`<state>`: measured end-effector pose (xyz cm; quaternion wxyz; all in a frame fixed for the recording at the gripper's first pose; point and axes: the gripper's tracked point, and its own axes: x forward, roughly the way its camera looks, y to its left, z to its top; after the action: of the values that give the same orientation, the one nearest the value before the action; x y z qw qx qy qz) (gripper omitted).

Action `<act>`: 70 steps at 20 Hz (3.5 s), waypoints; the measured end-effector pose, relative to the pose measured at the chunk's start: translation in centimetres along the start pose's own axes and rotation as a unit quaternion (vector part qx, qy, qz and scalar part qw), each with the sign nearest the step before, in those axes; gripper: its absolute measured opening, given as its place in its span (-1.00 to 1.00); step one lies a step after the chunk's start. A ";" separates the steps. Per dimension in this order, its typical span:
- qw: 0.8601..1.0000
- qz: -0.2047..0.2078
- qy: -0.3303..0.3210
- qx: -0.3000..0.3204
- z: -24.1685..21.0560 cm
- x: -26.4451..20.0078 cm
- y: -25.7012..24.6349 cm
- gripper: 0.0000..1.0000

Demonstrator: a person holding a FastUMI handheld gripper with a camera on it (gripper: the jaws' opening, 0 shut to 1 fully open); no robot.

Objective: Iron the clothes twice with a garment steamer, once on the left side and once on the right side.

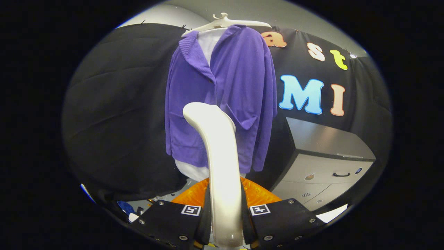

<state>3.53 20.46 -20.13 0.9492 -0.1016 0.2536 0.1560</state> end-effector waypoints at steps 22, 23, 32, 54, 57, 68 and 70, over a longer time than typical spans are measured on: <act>0.979 -0.059 -0.196 0.019 23.1 -0.1 10.1 -0.26; 0.977 -0.064 -0.200 0.027 23.4 0.1 10.4 -0.26; 0.971 -0.089 -0.218 0.035 24.8 3.0 13.9 -0.25; 0.990 -0.098 -0.105 0.009 14.0 10.5 14.8 -0.25; 0.993 -0.089 -0.077 0.000 11.4 11.9 15.2 -0.25; 0.995 -0.097 -0.001 -0.013 3.0 13.4 14.8 -0.23; 0.995 -0.096 0.010 -0.010 1.3 13.5 14.9 -0.23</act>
<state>10.07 37.99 -27.65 0.9562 -0.1363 0.2508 0.0652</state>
